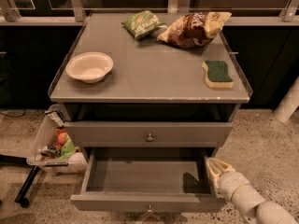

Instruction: Open middle drawer

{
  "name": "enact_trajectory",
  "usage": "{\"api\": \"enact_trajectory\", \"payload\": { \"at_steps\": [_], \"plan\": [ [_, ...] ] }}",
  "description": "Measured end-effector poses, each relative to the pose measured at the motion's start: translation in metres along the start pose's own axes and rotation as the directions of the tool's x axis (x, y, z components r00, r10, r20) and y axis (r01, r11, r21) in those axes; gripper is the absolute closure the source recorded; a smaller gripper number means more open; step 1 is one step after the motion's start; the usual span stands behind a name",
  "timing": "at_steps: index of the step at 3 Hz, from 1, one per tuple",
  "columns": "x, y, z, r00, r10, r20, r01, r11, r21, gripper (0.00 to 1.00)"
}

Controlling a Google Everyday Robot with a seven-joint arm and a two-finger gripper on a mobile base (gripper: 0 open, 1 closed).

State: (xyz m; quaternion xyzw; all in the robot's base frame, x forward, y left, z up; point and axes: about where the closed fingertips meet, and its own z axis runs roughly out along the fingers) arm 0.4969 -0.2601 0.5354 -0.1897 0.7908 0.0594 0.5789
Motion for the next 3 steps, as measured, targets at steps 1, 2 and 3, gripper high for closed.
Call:
{"api": "enact_trajectory", "payload": {
  "at_steps": [1, 2, 3],
  "plan": [
    [0.0033, 0.0006, 0.0004, 1.000, 0.000, -0.006, 0.000, 1.0000, -0.003, 0.11],
    [0.0033, 0.0006, 0.0005, 1.000, 0.000, -0.006, 0.000, 1.0000, -0.003, 0.00],
    [0.0033, 0.0006, 0.0005, 1.000, 0.000, -0.006, 0.000, 1.0000, -0.003, 0.00]
  ]
}}
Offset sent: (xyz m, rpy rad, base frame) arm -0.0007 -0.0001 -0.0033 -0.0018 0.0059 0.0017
